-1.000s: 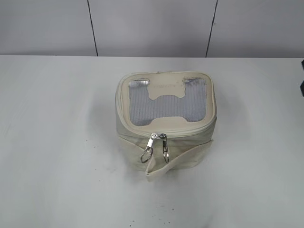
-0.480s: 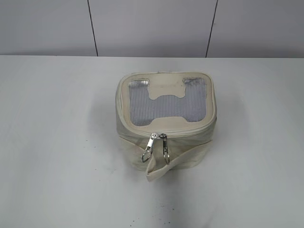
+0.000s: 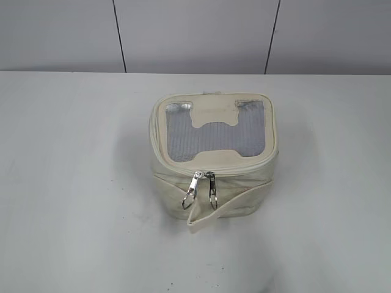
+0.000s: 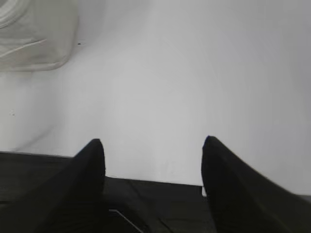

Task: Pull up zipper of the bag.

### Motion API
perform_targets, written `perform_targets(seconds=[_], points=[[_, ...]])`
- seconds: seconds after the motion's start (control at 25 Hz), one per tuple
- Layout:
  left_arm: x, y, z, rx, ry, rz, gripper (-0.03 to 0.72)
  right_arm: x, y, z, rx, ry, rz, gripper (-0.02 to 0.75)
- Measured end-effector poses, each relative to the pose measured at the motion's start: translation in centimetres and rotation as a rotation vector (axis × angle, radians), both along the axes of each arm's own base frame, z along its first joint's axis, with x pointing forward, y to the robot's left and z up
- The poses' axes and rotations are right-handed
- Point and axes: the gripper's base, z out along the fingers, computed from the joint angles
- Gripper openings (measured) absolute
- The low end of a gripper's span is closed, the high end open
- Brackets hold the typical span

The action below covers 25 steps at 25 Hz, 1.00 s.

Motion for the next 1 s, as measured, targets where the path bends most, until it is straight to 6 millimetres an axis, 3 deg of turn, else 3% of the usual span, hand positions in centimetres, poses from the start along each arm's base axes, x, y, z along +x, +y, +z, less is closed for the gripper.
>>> perform_targets(seconds=[0.16,0.28,0.44,0.68,1.0], points=[[-2.8,0.7,-1.5,-0.008,-0.126,-0.021,0.403,-4.0,0.0,-2.1,0.017,-0.157,0.047,0.494],[-4.1,1.1,-2.3,-0.019,-0.203,-0.026,0.403,-5.6,-0.1,-3.3,0.009,-0.232,0.064,0.494],[-4.2,1.1,-2.9,-0.021,-0.237,-0.030,0.403,-5.1,-0.1,-4.5,-0.011,-0.194,0.085,0.494],[-4.2,0.9,-3.0,-0.017,-0.240,-0.061,0.403,-3.9,0.1,-4.6,0.002,-0.277,0.087,0.494],[-4.2,0.9,-3.0,-0.016,-0.243,-0.063,0.403,-3.7,0.1,-4.5,0.006,-0.292,0.089,0.494]])
